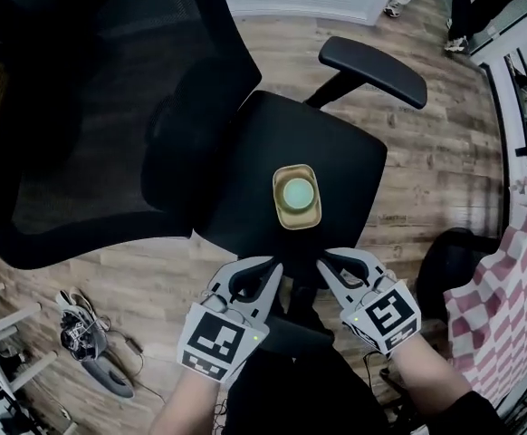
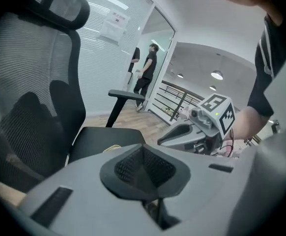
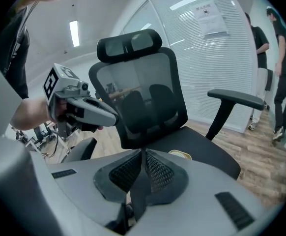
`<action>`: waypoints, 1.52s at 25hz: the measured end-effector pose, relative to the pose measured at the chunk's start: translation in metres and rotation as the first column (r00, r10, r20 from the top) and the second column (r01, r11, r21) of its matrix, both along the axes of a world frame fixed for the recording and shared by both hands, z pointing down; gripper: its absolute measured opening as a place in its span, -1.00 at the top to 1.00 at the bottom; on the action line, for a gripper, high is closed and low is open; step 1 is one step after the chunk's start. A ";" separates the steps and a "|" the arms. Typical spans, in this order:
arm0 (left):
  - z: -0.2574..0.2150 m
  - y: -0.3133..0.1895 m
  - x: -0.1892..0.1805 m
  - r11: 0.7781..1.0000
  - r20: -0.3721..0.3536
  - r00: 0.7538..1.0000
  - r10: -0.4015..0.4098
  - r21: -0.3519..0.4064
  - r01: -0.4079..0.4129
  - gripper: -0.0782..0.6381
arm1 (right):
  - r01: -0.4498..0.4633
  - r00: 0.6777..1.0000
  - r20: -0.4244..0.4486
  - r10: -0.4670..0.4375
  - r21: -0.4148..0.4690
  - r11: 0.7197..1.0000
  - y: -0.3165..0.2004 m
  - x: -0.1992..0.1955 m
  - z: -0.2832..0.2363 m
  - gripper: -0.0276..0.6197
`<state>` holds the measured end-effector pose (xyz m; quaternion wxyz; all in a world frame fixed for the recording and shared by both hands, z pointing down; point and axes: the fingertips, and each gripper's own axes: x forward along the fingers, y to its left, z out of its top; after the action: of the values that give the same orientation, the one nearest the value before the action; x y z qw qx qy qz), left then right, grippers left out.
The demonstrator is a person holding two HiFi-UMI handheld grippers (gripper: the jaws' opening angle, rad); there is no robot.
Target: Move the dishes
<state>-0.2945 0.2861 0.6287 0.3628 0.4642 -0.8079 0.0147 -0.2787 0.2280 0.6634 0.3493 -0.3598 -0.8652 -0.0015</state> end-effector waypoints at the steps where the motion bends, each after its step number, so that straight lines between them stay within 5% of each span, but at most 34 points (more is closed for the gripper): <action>1: 0.008 0.001 -0.004 1.000 0.000 1.000 0.023 -0.012 -0.023 0.76 | 0.004 1.000 -0.006 -0.004 0.010 1.000 0.001 -0.003 0.010 0.85; 8: 0.055 0.010 -0.018 0.980 -0.028 0.983 0.180 -0.080 -0.181 0.76 | 0.125 0.992 -0.022 -0.123 0.149 0.981 0.019 -0.025 0.079 0.84; 12: 0.057 0.008 -0.028 0.984 -0.104 0.979 0.176 0.045 -0.172 0.76 | 0.198 0.980 -0.029 -0.197 0.234 0.952 0.023 -0.046 0.117 0.84; 17: 0.056 0.025 -0.051 0.988 0.002 0.989 0.148 -0.035 -0.148 0.76 | 0.221 0.975 -0.059 -0.213 0.313 0.924 0.019 -0.067 0.152 0.79; 19: 0.066 0.027 -0.050 0.985 -0.003 0.988 0.157 -0.072 -0.157 0.76 | 0.244 0.970 -0.088 -0.227 0.356 0.902 0.014 -0.067 0.167 0.61; 22: 0.085 0.026 -0.044 0.977 -0.016 0.983 0.181 -0.115 -0.182 0.76 | 0.274 0.961 -0.099 -0.257 0.437 0.857 0.009 -0.066 0.185 0.59; 29: 0.120 0.036 -0.039 0.937 0.000 0.974 0.228 -0.271 -0.219 0.76 | 0.365 0.913 -0.094 -0.398 0.625 0.690 0.012 -0.069 0.211 0.59; 33: 0.127 0.038 -0.039 0.952 -0.033 0.979 0.203 -0.227 -0.205 0.76 | 0.380 0.907 -0.125 -0.402 0.652 0.656 0.010 -0.072 0.220 0.59; 38: 0.129 0.045 -0.040 0.952 -0.026 0.982 0.186 -0.241 -0.187 0.76 | 0.351 0.910 -0.078 -0.407 0.667 0.657 0.008 -0.077 0.215 0.80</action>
<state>-0.3342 0.3308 0.7577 0.4150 0.4907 -0.7520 0.1467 -0.3558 0.2360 0.8785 0.4120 -0.3827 -0.7250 -0.3977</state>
